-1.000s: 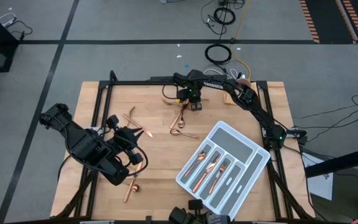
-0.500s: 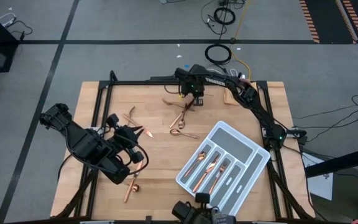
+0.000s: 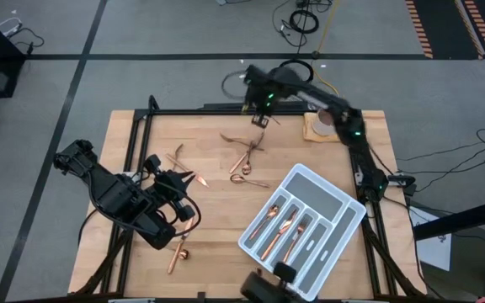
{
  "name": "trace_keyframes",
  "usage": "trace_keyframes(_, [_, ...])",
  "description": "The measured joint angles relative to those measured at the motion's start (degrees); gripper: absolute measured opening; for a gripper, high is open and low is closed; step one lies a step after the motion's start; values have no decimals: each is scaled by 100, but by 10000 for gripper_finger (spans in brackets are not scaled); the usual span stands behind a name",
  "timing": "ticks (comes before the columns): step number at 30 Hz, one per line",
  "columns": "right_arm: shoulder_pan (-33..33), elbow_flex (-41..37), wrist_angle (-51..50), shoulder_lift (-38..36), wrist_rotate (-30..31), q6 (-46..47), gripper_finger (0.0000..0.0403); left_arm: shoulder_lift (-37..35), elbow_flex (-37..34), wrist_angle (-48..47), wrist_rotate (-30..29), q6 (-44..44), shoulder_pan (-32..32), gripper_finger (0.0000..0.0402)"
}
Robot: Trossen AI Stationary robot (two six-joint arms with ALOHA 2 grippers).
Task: Sort silverware
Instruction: Put the gold fork into the cutlery tray with the other gold fork
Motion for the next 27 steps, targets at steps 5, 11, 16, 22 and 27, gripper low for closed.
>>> trace_keyframes(5, [-2,-590,1,-1447,-506,763,0,0,0,-1,4,-5,0,48])
trace_keyframes(11, [336,-3010,446,-4118,-209,1919,0,0,0,-1,6,-4,-4,48])
trace_keyframes(16, [1129,-5775,2109,-6566,-227,3826,0,0,0,-1,-57,-6,-2,48])
trace_keyframes(22, [2688,-8016,4487,-8301,835,6123,0,0,2,5,-71,-9,93,48])
trace_keyframes(27, [4507,-9191,5719,-8791,2600,7322,0,0,2,91,-75,-11,181,48])
